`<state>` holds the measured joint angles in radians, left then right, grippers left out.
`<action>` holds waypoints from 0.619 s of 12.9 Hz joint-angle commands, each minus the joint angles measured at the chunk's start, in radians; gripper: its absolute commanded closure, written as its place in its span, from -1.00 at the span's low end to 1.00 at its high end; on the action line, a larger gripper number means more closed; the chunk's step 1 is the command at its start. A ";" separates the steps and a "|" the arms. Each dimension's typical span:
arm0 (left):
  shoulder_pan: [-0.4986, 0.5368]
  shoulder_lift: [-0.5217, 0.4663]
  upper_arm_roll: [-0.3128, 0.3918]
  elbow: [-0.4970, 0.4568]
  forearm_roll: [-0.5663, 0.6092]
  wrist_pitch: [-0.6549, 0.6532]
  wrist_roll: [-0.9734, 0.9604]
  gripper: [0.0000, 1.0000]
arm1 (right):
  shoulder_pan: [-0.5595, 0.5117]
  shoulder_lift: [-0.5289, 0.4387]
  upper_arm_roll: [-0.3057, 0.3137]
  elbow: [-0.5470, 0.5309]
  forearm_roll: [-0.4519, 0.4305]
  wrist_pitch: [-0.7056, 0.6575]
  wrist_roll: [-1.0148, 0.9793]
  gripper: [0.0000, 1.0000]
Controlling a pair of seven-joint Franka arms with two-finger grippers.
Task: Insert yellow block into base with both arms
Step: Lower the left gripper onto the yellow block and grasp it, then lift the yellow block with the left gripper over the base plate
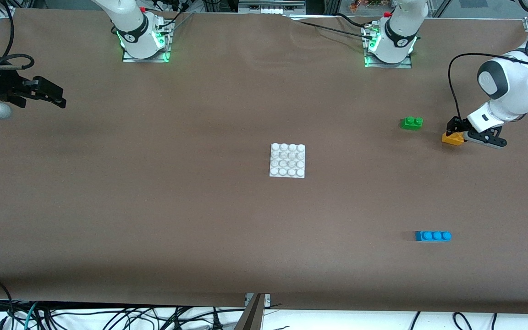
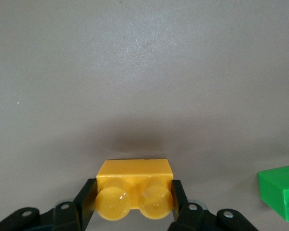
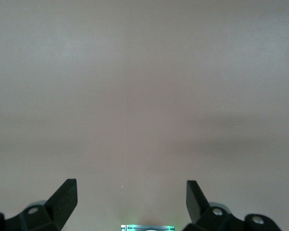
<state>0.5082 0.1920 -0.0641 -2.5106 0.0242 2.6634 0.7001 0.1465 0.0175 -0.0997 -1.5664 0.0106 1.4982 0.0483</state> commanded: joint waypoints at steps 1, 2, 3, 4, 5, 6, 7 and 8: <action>0.007 -0.028 -0.008 -0.005 -0.023 -0.013 0.032 0.25 | -0.002 0.010 0.005 0.026 -0.009 -0.007 0.013 -1.00; 0.007 -0.045 -0.013 -0.001 -0.021 -0.029 0.027 0.24 | -0.002 0.009 0.005 0.026 -0.011 -0.007 0.013 -1.00; 0.006 -0.078 -0.019 0.007 -0.021 -0.078 0.015 0.24 | -0.002 0.009 0.006 0.026 -0.009 -0.007 0.015 -1.00; 0.003 -0.116 -0.040 0.018 -0.023 -0.130 0.006 0.24 | -0.002 0.009 0.005 0.026 -0.009 -0.007 0.013 -1.00; 0.003 -0.150 -0.075 0.025 -0.023 -0.173 -0.029 0.24 | -0.002 0.009 0.006 0.026 -0.011 -0.007 0.013 -1.00; 0.003 -0.179 -0.103 0.041 -0.023 -0.215 -0.063 0.24 | -0.002 0.010 0.006 0.026 -0.009 -0.007 0.015 -1.00; 0.004 -0.201 -0.133 0.068 -0.023 -0.274 -0.091 0.24 | -0.002 0.009 0.006 0.026 -0.009 -0.007 0.013 -1.00; 0.003 -0.224 -0.164 0.111 -0.023 -0.351 -0.124 0.24 | -0.002 0.010 0.006 0.026 -0.011 -0.007 0.015 -1.00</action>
<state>0.5085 0.0314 -0.1798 -2.4473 0.0242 2.4284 0.6201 0.1468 0.0176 -0.0995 -1.5660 0.0106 1.4991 0.0483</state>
